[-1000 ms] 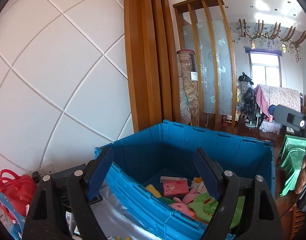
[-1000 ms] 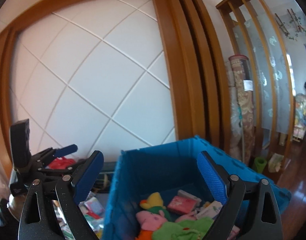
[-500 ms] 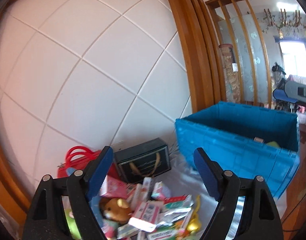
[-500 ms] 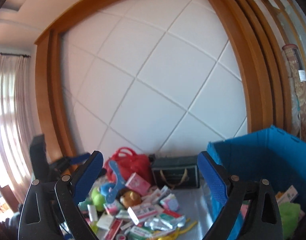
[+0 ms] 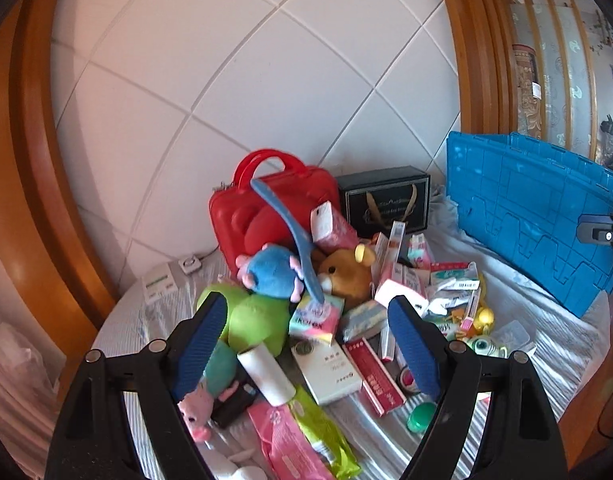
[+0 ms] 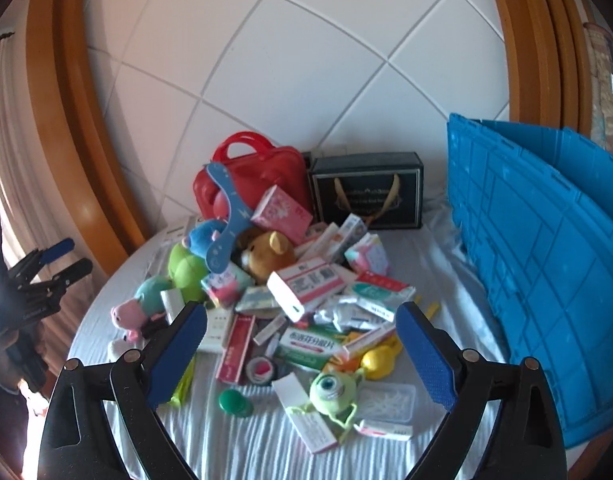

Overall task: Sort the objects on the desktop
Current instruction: 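Move both tools back over the pile on the table, then lower the left tool onto the green round lid and close it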

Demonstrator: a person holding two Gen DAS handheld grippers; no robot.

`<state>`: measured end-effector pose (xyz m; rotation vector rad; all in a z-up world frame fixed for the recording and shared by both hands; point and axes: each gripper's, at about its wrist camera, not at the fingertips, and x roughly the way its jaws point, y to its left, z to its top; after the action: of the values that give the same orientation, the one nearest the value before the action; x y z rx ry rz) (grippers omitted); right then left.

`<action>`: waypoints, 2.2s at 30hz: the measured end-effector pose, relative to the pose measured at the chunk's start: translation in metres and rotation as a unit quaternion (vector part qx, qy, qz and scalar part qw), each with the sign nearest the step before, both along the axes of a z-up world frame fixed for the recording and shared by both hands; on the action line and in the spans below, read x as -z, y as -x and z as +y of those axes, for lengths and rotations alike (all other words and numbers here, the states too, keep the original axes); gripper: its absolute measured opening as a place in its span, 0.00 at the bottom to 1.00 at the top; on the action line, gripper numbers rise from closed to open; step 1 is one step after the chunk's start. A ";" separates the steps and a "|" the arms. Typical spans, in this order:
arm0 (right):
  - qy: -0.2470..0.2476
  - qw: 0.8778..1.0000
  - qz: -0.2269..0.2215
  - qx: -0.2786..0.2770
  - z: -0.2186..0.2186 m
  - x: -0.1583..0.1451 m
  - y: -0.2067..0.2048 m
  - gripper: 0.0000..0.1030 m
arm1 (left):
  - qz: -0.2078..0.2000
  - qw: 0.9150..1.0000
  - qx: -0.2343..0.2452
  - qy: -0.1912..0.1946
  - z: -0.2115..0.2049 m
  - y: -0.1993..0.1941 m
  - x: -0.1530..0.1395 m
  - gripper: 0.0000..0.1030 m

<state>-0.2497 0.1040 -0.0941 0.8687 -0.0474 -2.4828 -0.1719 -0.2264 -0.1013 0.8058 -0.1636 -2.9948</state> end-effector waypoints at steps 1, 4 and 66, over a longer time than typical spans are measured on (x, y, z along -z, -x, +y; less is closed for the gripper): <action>-0.002 1.000 -0.008 -0.005 -0.001 0.006 0.002 0.94 | -0.009 1.000 -0.010 -0.008 -0.006 -0.004 0.012 0.80; -0.008 0.999 -0.031 -0.019 -0.001 0.023 0.006 0.94 | -0.039 0.998 -0.036 -0.040 -0.021 -0.010 0.041 0.80; -0.125 0.970 -0.187 -0.096 -0.049 0.183 0.008 0.40 | -0.202 0.971 0.096 -0.088 0.091 0.052 0.185 0.39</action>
<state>-0.2575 0.0547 -0.2767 1.3708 0.2142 -2.1442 -0.2235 -0.1358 -0.2861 1.4978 0.0175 -3.0076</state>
